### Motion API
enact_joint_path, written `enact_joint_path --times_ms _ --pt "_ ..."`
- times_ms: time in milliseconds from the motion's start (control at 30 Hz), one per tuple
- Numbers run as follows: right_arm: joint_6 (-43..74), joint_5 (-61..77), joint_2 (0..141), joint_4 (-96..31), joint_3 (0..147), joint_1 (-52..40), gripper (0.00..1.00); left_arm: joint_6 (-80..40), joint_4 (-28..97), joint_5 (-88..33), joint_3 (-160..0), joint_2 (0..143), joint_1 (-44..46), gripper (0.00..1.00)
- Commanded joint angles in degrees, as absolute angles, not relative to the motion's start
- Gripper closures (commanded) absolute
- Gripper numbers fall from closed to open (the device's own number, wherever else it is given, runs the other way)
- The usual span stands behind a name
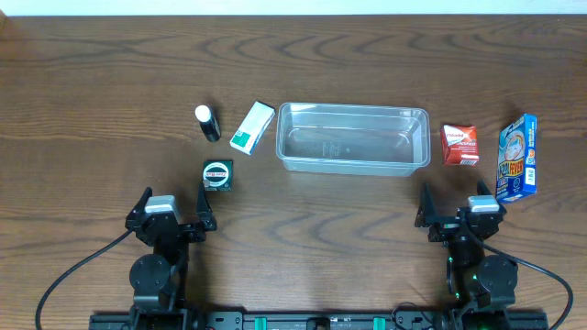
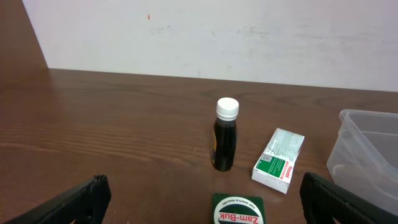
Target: Pack container
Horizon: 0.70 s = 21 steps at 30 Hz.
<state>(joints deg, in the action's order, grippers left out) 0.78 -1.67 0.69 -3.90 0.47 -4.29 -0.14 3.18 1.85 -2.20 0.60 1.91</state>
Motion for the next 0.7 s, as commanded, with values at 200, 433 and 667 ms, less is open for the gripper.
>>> enact_joint_path --times_ms 200,433,667 --pt "0.14 -1.45 0.38 -4.1 0.32 -3.62 0.01 0.38 3.97 2.11 -0.25 0.3 1.52 0.02" --pt "0.16 -1.43 0.38 -4.05 0.32 -3.62 0.01 0.38 3.97 2.11 -0.25 0.3 1.52 0.02" --pt "4.89 -1.5 0.54 -7.49 4.49 -3.6 0.01 0.38 3.95 2.11 -0.25 0.3 1.52 0.02"
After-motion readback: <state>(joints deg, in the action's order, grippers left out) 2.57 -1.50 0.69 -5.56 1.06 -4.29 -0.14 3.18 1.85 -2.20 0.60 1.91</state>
